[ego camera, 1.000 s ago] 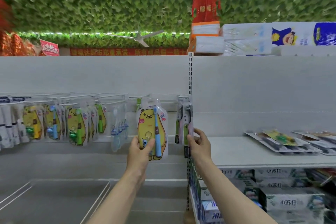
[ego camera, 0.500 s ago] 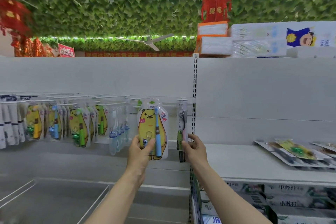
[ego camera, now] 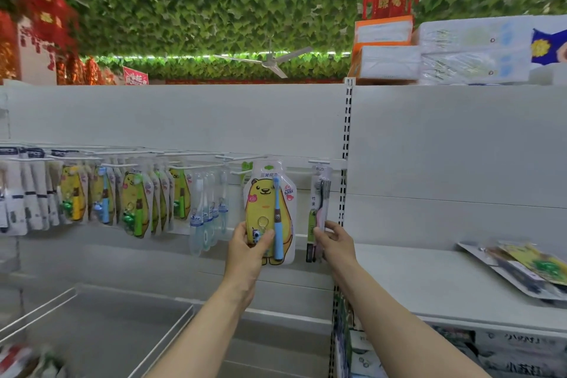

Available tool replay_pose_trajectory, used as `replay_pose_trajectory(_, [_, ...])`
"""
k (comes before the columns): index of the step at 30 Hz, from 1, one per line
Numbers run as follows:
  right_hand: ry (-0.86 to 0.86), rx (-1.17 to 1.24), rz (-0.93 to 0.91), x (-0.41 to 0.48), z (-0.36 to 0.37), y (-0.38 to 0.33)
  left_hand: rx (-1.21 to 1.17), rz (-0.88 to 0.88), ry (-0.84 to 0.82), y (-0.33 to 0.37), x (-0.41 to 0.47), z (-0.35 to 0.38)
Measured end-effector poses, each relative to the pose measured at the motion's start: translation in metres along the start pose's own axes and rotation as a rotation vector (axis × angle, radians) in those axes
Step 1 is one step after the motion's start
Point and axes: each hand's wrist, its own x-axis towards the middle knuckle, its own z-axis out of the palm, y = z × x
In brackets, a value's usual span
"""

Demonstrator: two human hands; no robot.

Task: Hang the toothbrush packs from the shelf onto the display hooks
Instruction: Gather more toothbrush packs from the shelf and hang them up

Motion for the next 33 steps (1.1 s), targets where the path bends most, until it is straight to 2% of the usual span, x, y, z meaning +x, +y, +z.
replay_pose_trajectory(10, [0.057,-0.019,0.013,0.002,0.005,0.000,0.041,-0.038,-0.015,0.000,0.003,-0.017])
replay_pose_trajectory(13, [0.301,-0.022,-0.008,-0.015,0.015,-0.006,0.050,-0.051,-0.032,0.000,0.001,-0.026])
replay_pose_trajectory(15, [0.439,-0.029,-0.094,-0.035,0.027,-0.019,0.062,-0.063,-0.039,-0.001,0.000,-0.035])
replay_pose_trajectory(16, [0.428,-0.032,-0.143,-0.046,0.036,-0.027,0.067,-0.064,-0.043,-0.001,-0.001,-0.040])
replay_pose_trajectory(18, [0.284,-0.029,-0.197,-0.069,0.057,-0.043,0.079,-0.062,-0.048,-0.001,-0.004,-0.050])
replay_pose_trajectory(21, [0.040,0.082,-0.187,-0.097,0.090,-0.064,0.096,-0.056,-0.068,0.002,-0.011,-0.067])
replay_pose_trajectory(23, [-0.029,0.119,-0.185,-0.112,0.110,-0.073,0.089,-0.055,-0.078,0.006,-0.017,-0.082])
replay_pose_trajectory(29, [-0.012,0.187,-0.178,-0.147,0.161,-0.074,0.077,-0.086,-0.105,0.019,-0.028,-0.143])
replay_pose_trajectory(33, [0.028,0.146,-0.174,-0.166,0.197,-0.072,0.096,-0.148,-0.181,0.028,-0.033,-0.190])
